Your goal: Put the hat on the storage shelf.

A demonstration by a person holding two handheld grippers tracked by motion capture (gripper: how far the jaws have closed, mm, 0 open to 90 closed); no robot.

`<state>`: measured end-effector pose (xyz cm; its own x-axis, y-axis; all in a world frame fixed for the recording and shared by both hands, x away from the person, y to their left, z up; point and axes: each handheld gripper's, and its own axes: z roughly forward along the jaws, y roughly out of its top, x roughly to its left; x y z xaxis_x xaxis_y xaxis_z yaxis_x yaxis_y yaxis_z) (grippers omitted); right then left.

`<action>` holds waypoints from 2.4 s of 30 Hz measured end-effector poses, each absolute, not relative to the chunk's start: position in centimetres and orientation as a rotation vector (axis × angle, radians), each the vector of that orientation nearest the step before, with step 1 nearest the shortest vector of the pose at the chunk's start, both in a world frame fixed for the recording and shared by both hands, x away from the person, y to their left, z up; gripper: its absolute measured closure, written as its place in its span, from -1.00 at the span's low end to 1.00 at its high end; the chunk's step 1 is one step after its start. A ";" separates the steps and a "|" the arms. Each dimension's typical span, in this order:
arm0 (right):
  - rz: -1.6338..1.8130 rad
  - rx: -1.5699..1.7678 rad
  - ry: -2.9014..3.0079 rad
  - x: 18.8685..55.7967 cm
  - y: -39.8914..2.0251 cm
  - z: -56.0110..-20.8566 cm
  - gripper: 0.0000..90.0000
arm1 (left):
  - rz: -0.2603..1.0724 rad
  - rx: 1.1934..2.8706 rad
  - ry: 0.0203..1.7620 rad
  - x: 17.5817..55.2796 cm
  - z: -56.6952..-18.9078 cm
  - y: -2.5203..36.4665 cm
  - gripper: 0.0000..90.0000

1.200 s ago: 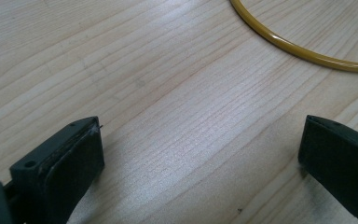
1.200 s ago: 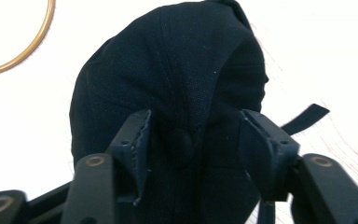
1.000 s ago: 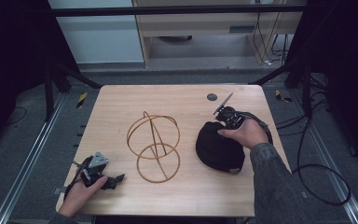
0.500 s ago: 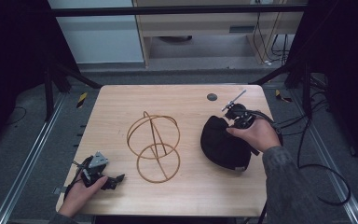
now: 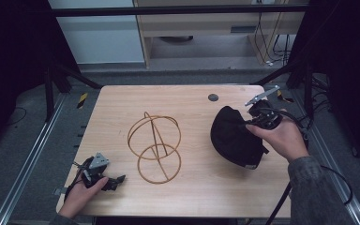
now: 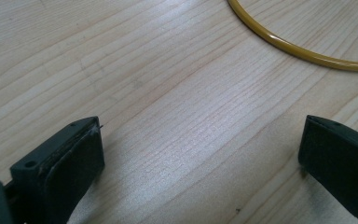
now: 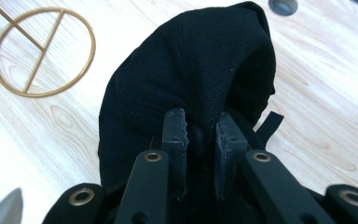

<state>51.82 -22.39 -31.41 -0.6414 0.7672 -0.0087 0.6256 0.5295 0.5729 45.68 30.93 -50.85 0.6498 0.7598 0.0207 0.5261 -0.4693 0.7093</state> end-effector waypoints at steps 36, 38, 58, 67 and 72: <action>1.016 1.079 2.393 48.1 -21.9 -26.0 0.73 | 0.441 2.178 0.992 45.7 -50.9 30.9 -1.00; 1.034 1.080 2.387 48.0 -21.9 -25.7 0.74 | 0.441 2.178 0.992 45.7 -50.9 30.9 -1.00; 1.105 1.021 2.370 47.3 -20.6 -23.2 0.74 | 0.440 2.178 0.993 45.7 -50.9 30.9 -1.00; 1.109 0.998 2.375 47.5 -19.6 -22.2 0.74 | 0.439 2.179 0.993 45.7 -50.9 30.9 -1.00; 1.116 0.991 2.380 47.5 -19.0 -21.8 0.74 | 0.439 2.179 0.993 45.7 -50.9 30.9 -1.00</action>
<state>47.52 -19.02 -21.80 -0.7033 0.7109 -0.0039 0.4518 0.4512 0.7696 45.69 30.91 -50.86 0.6497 0.7600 0.0189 0.5257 -0.4671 0.7110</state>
